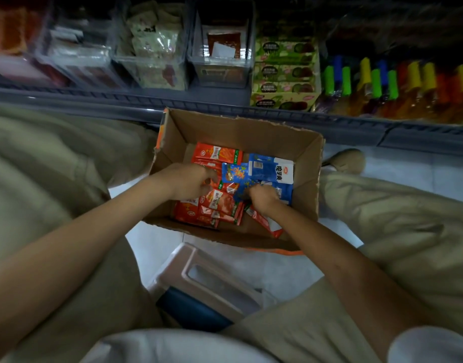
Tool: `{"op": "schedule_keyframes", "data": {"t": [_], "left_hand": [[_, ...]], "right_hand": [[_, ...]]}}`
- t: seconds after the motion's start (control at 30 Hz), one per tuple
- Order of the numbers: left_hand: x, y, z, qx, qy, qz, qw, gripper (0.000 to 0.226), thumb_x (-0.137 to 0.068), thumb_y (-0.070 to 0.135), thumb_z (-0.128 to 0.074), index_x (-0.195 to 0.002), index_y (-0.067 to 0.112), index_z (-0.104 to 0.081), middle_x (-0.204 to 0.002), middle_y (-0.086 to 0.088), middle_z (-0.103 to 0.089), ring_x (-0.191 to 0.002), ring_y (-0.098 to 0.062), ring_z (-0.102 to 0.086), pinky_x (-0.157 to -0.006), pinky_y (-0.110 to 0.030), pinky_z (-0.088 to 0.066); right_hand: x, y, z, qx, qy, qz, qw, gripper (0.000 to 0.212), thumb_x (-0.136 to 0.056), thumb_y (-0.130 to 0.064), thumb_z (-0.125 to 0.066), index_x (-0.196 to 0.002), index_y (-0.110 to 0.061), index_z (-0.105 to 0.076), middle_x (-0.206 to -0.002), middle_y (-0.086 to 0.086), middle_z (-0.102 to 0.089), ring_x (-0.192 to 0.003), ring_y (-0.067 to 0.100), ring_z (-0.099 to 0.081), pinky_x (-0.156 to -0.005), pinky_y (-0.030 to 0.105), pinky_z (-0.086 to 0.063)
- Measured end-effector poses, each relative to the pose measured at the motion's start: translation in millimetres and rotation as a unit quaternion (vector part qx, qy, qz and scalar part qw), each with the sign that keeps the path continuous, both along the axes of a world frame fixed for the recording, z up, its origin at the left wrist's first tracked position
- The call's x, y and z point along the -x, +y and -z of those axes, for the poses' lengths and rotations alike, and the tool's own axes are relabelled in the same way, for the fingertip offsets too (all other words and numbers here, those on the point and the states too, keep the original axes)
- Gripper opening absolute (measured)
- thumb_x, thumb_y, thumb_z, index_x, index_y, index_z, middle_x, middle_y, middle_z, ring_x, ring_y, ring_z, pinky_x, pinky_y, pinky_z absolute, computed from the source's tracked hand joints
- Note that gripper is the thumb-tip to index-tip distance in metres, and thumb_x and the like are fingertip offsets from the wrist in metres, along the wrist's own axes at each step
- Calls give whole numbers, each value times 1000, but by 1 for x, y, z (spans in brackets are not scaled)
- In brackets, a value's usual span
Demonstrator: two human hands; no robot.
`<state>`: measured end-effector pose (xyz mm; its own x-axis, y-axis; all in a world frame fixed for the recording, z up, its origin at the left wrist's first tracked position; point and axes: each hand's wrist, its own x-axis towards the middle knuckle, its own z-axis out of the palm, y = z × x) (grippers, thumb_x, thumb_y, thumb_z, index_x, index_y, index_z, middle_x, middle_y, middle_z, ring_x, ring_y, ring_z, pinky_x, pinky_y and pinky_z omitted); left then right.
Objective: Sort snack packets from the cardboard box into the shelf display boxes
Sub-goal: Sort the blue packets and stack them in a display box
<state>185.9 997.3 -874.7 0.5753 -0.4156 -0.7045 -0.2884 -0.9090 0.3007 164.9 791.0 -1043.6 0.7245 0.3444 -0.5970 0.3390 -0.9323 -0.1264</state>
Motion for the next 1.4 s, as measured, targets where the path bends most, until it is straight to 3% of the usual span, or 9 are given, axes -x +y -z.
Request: {"op": "schedule_keyframes", "data": {"t": [0.13,0.23,0.33,0.47,0.63,0.77,0.93,1.2,1.4], "left_hand": [[-1,-2,7,71,79,-173,979,36,-100,33,-43,-133,19,-48,-132,-7,-54,-117,-23,-54,-100,-41,-46],[1,-11,6,155,121,-388,900,51,-100,47,-34,-139,15,-38,-133,-7,-50,-120,-28,-52,-100,-41,-45],[-1,-14,2,235,186,-539,787,42,-98,48,-40,-129,20,-40,-125,-6,-50,-113,-29,-56,-87,-38,-51],[-5,-3,1,238,197,-614,726,20,-96,7,-51,-115,10,-47,-114,-13,-58,-89,-24,-60,-86,-38,-50],[-2,-2,8,183,135,-566,792,55,-89,-15,-44,-134,16,-46,-116,-3,-49,-92,-15,-55,-66,-27,-54],[-5,2,9,203,110,-542,808,42,-91,-15,-44,-119,11,-62,-111,-5,-53,-84,-12,-59,-54,-17,-55],[-7,3,10,240,78,-562,788,42,-91,-15,-43,-115,14,-61,-103,0,-56,-76,-4,-58,-53,-13,-53],[-6,0,7,277,40,-558,781,44,-89,-18,-43,-111,16,-59,-106,-2,-57,-77,0,-58,-56,-16,-55],[-4,4,5,269,-8,-544,795,45,-88,-18,-44,-121,10,-58,-110,-4,-56,-85,-10,-59,-61,-21,-56]], "right_hand": [[-21,3,-20,-283,194,249,906,4,-91,-15,-60,-91,-12,-62,-86,-4,-55,-77,13,-55,-67,27,-45],[-38,14,-54,-397,286,304,817,33,-92,-16,-61,-119,1,-54,-107,2,-61,-81,7,-60,-64,16,-48],[-46,35,-75,-467,299,253,793,16,-90,-11,-63,-105,-7,-61,-102,2,-63,-91,12,-61,-85,26,-49],[-45,53,-87,-466,319,177,806,16,-89,-6,-63,-78,-16,-58,-88,-4,-59,-82,6,-55,-77,20,-43],[-52,31,-57,-435,213,309,818,26,-93,-21,-59,-116,-10,-60,-124,2,-57,-113,16,-57,-93,29,-49],[-55,-23,-9,-61,16,244,968,79,-88,-26,-66,-149,-13,-18,-151,12,-26,-133,33,-36,-103,41,-36],[-45,-35,30,110,30,97,989,72,-99,-26,-45,-150,-5,2,-154,28,-8,-138,41,-26,-114,46,-19],[-53,-14,18,75,-80,43,993,44,-97,-8,-40,-140,-3,-31,-126,17,-56,-109,31,-58,-86,38,-44],[-60,-12,-10,-80,89,107,987,26,-95,-35,-54,-84,-11,-54,-94,8,-56,-86,25,-53,-71,33,-41]]}}
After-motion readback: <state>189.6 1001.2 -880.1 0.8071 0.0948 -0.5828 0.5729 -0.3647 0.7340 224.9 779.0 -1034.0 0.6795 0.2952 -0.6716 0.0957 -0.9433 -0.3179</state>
